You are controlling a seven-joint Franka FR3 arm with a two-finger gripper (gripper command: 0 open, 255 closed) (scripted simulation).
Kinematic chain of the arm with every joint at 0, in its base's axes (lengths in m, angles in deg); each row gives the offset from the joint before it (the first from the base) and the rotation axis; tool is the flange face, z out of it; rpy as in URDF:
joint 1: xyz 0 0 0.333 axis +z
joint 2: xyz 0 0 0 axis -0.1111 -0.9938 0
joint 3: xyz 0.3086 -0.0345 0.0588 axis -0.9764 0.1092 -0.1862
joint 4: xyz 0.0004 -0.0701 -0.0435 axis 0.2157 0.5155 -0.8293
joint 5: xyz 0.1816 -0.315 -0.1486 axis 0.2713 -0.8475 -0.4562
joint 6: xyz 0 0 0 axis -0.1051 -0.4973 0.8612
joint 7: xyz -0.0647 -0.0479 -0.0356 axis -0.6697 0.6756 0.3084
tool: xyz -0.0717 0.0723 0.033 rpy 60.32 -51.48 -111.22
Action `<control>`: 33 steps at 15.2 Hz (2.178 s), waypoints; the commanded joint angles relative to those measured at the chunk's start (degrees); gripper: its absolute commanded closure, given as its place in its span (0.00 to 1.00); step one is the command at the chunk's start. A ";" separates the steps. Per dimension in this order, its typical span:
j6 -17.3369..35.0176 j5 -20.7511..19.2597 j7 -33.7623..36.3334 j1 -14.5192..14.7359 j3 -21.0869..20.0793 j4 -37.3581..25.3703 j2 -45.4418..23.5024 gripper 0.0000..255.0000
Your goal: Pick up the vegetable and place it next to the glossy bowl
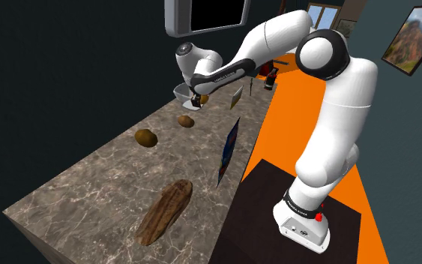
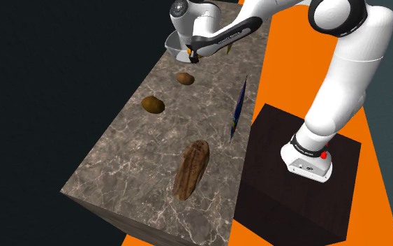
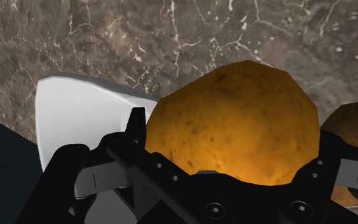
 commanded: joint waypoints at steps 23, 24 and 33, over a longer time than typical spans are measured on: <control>6.34 -5.95 7.82 1.09 2.03 3.02 -7.16 0.00; 4.92 -5.72 7.49 1.72 1.76 0.56 -8.63 0.00; 1.35 -1.79 5.27 2.38 0.01 2.37 -2.64 0.00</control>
